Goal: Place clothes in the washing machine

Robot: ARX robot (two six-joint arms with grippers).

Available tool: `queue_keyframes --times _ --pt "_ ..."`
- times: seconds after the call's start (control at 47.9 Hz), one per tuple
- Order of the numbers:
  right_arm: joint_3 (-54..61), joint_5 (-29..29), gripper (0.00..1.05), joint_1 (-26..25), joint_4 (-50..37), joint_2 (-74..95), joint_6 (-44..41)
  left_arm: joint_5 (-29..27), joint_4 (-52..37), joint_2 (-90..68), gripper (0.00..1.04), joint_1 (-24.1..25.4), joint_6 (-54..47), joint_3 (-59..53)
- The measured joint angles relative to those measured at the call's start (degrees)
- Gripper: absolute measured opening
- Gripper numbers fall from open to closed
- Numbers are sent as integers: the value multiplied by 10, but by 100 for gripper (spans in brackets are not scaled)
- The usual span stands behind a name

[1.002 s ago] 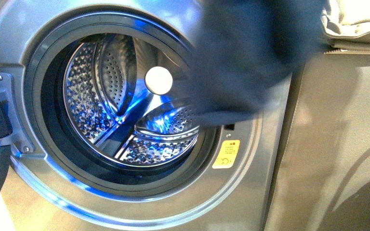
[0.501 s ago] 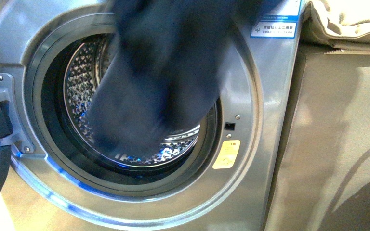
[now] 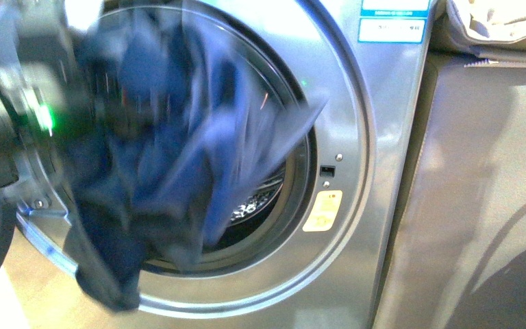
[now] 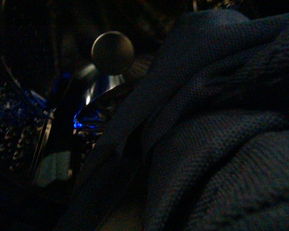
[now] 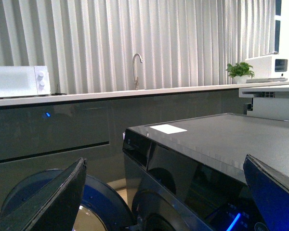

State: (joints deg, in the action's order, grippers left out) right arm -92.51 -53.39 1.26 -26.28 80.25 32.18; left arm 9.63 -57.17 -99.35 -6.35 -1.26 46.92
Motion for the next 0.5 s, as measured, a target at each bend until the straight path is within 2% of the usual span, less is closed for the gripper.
queue_keyframes --times 0.292,0.501 --pt "0 0 97 0 0 0 0 -47 -19 -117 13 19 26 49" --pt "0 0 97 0 0 0 0 -80 20 -194 13 19 34 155"
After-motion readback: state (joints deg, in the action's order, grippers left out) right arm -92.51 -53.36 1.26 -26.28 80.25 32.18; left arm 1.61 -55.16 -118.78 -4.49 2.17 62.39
